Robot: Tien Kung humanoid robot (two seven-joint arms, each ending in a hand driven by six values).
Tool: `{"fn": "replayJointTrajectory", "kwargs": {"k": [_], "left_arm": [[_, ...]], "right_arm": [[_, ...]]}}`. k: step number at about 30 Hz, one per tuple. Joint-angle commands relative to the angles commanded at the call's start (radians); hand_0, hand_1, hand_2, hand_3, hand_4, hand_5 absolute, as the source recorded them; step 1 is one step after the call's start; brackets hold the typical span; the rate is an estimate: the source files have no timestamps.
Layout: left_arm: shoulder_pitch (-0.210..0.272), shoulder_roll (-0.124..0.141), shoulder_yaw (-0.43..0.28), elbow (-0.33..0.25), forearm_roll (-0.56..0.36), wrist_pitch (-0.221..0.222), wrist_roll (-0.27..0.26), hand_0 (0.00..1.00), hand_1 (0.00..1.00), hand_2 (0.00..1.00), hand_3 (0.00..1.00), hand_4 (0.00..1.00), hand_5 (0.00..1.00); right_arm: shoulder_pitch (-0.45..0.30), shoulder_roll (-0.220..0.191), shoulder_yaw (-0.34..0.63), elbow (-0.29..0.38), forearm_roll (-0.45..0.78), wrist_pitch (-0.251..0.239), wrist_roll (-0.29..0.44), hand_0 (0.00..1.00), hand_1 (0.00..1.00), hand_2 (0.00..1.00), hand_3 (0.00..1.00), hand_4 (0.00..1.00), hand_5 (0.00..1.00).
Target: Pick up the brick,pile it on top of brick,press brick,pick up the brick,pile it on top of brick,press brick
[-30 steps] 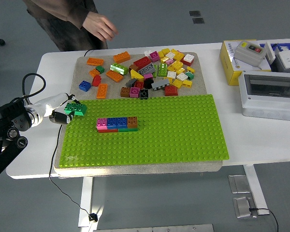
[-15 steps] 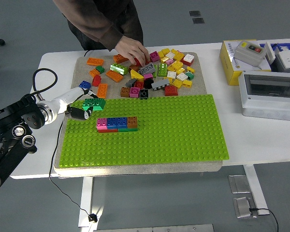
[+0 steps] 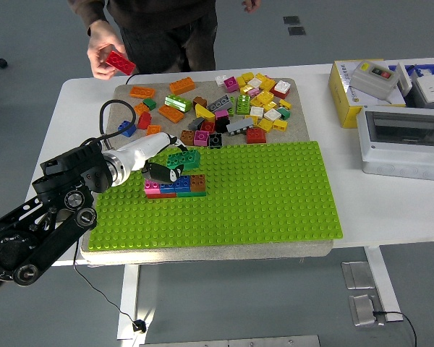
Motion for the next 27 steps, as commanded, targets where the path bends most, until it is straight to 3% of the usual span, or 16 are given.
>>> {"fn": "replayJointTrajectory", "kwargs": {"k": [6,13,21,27], "left_arm": [[-0.012,-0.012,0.036,0.046,0.009,0.028,-0.062,0.992,0.956,0.935,0.536,0.536,0.212],[-0.048,0.000,0.092,0.084,0.039,0.051,-0.122,0.988,0.962,0.941,0.531,0.501,0.200],[-0.084,0.029,0.162,0.094,0.056,0.055,-0.139,0.986,0.959,0.942,0.531,0.492,0.207],[-0.090,0.033,0.186,0.104,0.052,0.055,-0.142,0.985,0.958,0.942,0.527,0.501,0.214]], "right_arm": [[0.003,0.000,0.001,0.000,-0.002,0.003,0.002,0.698,0.634,0.471,0.768,0.621,0.998],[0.004,0.000,0.009,0.000,-0.006,0.008,0.003,0.697,0.634,0.464,0.763,0.622,0.998],[0.005,-0.001,0.016,0.000,-0.007,0.012,0.004,0.697,0.634,0.464,0.763,0.621,0.998],[0.005,-0.002,0.018,0.000,-0.008,0.014,0.004,0.698,0.635,0.466,0.764,0.622,0.998]]}}
